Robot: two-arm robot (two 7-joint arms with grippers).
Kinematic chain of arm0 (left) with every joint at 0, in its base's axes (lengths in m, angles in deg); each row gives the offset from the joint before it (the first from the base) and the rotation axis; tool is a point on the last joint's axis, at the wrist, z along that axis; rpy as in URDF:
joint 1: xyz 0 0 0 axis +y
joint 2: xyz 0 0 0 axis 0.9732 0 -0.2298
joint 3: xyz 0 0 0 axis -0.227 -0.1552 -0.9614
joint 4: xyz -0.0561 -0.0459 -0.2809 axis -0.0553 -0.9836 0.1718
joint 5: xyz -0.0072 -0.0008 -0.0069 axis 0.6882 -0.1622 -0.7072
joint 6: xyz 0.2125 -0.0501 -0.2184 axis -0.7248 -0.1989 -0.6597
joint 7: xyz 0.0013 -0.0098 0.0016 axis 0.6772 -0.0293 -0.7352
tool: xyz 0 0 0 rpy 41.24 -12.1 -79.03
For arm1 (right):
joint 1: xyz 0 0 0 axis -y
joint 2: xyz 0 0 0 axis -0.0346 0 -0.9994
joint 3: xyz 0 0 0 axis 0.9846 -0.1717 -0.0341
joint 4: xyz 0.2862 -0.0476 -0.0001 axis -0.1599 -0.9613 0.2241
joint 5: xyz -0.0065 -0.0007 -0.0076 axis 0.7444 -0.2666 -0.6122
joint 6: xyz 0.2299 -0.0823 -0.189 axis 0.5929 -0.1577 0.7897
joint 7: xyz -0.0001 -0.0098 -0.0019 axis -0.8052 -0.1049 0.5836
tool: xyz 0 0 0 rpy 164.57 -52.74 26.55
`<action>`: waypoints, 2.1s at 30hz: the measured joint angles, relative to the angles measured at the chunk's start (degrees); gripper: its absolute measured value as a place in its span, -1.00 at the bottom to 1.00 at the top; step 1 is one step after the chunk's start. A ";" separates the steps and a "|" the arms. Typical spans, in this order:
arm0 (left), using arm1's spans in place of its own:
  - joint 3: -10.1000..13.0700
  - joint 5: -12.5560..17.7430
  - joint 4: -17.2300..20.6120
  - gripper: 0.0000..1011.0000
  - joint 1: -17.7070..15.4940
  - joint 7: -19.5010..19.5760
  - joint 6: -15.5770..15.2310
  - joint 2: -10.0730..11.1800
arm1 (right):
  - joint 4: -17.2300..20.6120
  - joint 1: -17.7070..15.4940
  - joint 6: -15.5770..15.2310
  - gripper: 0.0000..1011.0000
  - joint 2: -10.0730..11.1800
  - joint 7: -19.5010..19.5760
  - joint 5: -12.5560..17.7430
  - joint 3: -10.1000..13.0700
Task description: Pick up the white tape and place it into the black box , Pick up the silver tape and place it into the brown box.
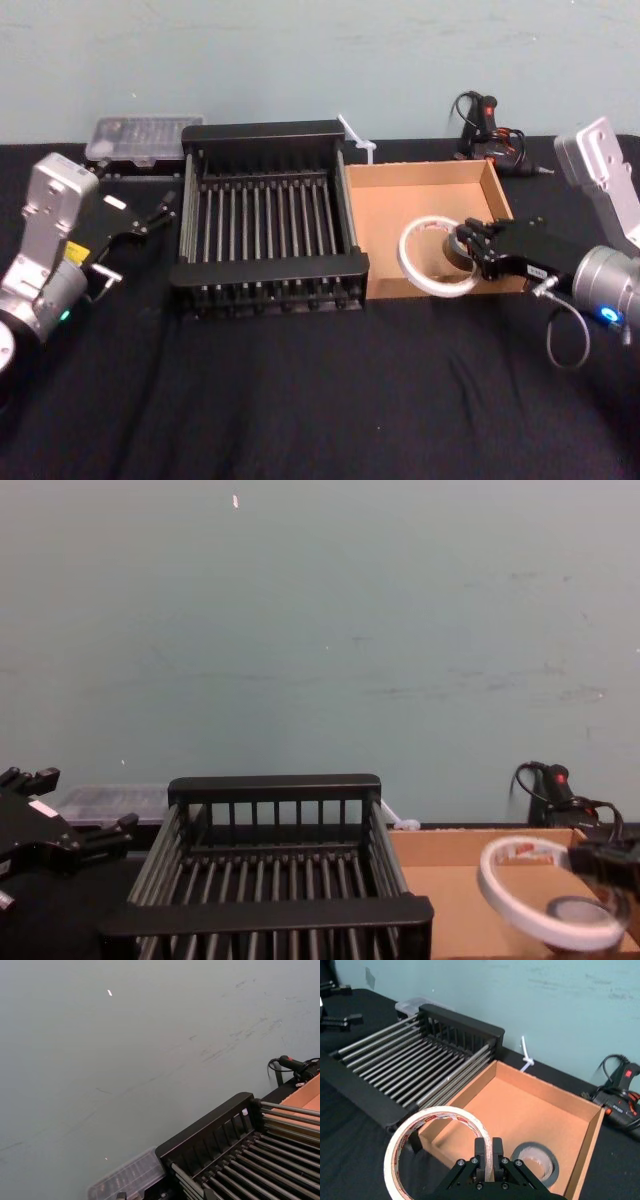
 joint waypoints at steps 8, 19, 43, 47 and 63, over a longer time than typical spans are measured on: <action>0.00 0.00 0.00 0.98 0.00 0.00 0.00 0.00 | -2.00 3.10 -0.57 -0.81 -1.55 -0.14 -0.57 -1.29; 0.00 0.00 0.00 0.98 0.00 0.00 0.00 0.00 | -4.77 7.29 -1.00 -0.81 -3.95 -0.92 -2.13 -3.77; 0.00 0.00 0.00 0.98 0.00 0.00 0.00 0.00 | -12.14 16.88 -0.73 -0.81 -9.50 -4.17 -5.77 -9.77; 0.00 0.00 0.00 0.98 0.00 0.00 0.00 0.00 | -13.20 18.05 -0.45 -0.81 -10.39 -4.72 -6.22 -10.60; 0.00 0.00 0.00 0.98 0.00 0.00 0.00 0.00 | -19.43 22.22 0.70 -0.81 -14.22 -5.83 -7.97 -13.03</action>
